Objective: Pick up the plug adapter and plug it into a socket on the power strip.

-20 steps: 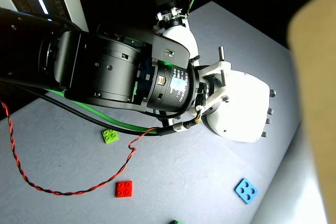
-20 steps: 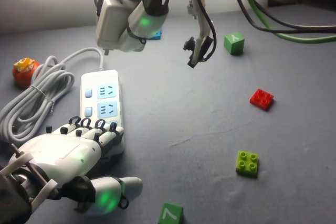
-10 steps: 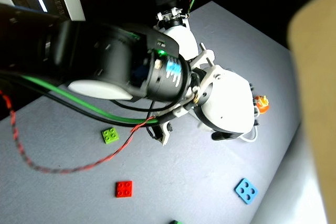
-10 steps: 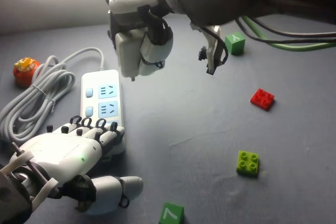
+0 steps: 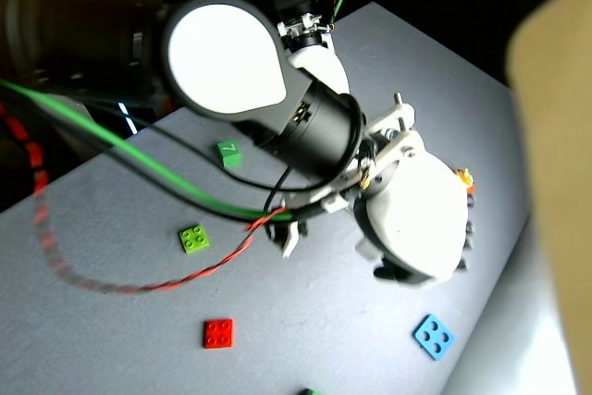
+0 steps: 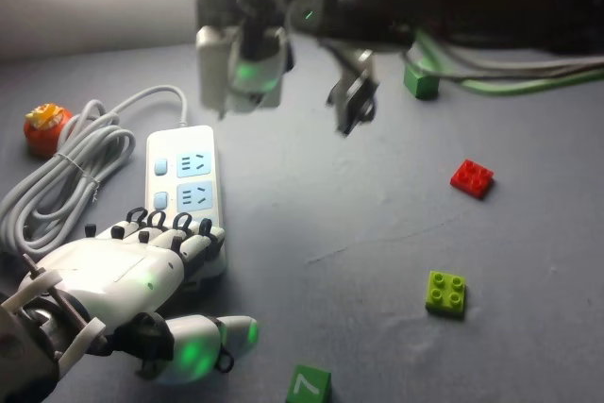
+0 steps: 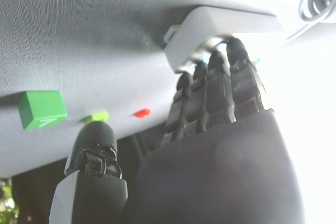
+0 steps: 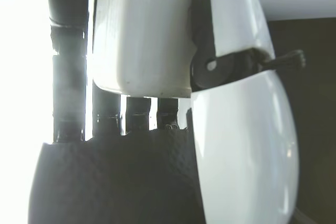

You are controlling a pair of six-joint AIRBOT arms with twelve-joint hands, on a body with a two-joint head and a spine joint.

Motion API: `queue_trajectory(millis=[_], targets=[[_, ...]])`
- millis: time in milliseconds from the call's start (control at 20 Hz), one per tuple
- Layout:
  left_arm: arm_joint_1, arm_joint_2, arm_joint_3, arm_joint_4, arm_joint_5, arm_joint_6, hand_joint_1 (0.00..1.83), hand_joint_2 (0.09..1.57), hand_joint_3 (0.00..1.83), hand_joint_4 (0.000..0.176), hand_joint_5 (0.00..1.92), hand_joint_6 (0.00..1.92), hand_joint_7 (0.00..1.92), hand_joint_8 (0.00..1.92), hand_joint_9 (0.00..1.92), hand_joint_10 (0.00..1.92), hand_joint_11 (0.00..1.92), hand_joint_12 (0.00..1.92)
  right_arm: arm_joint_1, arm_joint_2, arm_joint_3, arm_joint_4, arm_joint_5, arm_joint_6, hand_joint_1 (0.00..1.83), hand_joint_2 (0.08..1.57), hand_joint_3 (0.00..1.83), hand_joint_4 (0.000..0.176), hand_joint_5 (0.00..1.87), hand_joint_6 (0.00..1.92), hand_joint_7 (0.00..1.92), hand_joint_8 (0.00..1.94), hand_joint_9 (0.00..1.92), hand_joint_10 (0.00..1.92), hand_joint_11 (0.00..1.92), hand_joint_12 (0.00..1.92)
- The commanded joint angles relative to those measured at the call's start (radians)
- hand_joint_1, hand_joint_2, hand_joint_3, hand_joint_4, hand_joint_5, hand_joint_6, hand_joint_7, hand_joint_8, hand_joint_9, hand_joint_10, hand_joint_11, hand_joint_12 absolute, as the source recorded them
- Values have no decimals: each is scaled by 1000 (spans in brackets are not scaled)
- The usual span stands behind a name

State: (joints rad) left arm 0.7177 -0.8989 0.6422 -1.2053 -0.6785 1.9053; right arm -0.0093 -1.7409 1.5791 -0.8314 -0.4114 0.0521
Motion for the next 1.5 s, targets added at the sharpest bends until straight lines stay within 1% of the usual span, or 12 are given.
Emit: queue_trajectory(millis=[0, 100, 200, 450, 550, 700, 800, 1050, 1250, 1300, 1400, 1450], targets=[[-3, -8, 2, 20, 26, -6, 0, 1254, 0, 0, 51, 3, 81, 4, 97, 3, 0, 277, 14, -1, 3, -72, 64, 20, 1396, 1046, 0, 0, 996, 818, 1116, 753, 1162, 826, 1021, 827], [-2, -8, 2, 20, 27, -3, 0, 1258, 1, 0, 63, 2, 87, 1, 102, 1, 0, 291, 4, -32, 10, -170, 53, 66, 1397, 1042, 0, 0, 1010, 798, 1121, 749, 1172, 807, 1030, 818], [-1, -9, 3, 20, 27, -3, 0, 1258, 1, 0, 32, 0, 52, 2, 67, 0, 0, 223, -3, -71, 49, -179, 55, 73, 1395, 1049, 1, 0, 992, 827, 1103, 783, 1147, 845, 1010, 830], [0, -9, 1, 20, 27, 1, 0, 1256, 0, 0, 42, 1, 62, 2, 77, 3, 0, 247, -9, -131, 120, -179, 71, 75, 1395, 1051, 0, 0, 978, 849, 1114, 769, 1143, 848, 1002, 838], [1, -9, 1, 20, 27, 2, 0, 1255, 0, 0, 52, 3, 71, 3, 89, 4, 0, 276, -17, -152, 143, -179, 76, 76, 1394, 1054, 0, 0, 985, 843, 1096, 804, 1132, 860, 994, 852], [1, -8, 0, 20, 27, 2, 0, 1258, 1, 0, 51, 0, 64, 0, 79, 0, 0, 240, -28, -166, 158, -179, 81, 76, 1395, 1049, 0, 0, 1007, 818, 1095, 798, 1150, 832, 998, 852], [1, -8, -3, 20, 27, 2, 0, 1258, 0, 0, 48, 0, 71, 2, 88, 3, 0, 267, -35, -177, 173, -179, 85, 76, 1394, 1052, 1, 0, 982, 858, 1088, 801, 1154, 829, 997, 842], [2, -6, -8, 20, 27, 2, 0, 1256, 0, 0, 51, 1, 64, 1, 78, 1, 0, 255, -43, -198, 204, -179, 119, 79, 1395, 1049, 0, 0, 1008, 822, 1104, 787, 1141, 838, 984, 860], [2, -5, -9, 20, 27, 2, 0, 1258, 0, 0, 52, 1, 69, 3, 84, 3, 0, 256, -59, -206, 209, -179, 132, 70, 1396, 1045, 0, 0, 1018, 797, 1104, 780, 1154, 826, 991, 858], [2, -4, -9, 20, 27, 2, 0, 1262, 1, 0, 69, 4, 86, 6, 98, 6, 0, 297, -62, -207, 209, -179, 133, 71, 1396, 1045, 0, 0, 1018, 796, 1106, 774, 1155, 828, 989, 856], [2, -4, -9, 20, 27, 2, 0, 1261, 0, 0, 58, 1, 77, 0, 90, 1, 0, 258, -66, -207, 209, -179, 133, 73, 1396, 1045, 0, 0, 1006, 816, 1113, 767, 1156, 819, 995, 857], [1, -4, -10, 20, 27, 2, 0, 1257, 0, 0, 82, 5, 98, 4, 108, 4, 0, 303, -69, -208, 209, -179, 133, 73, 1396, 1045, 0, 0, 1009, 811, 1116, 761, 1152, 831, 991, 854]])
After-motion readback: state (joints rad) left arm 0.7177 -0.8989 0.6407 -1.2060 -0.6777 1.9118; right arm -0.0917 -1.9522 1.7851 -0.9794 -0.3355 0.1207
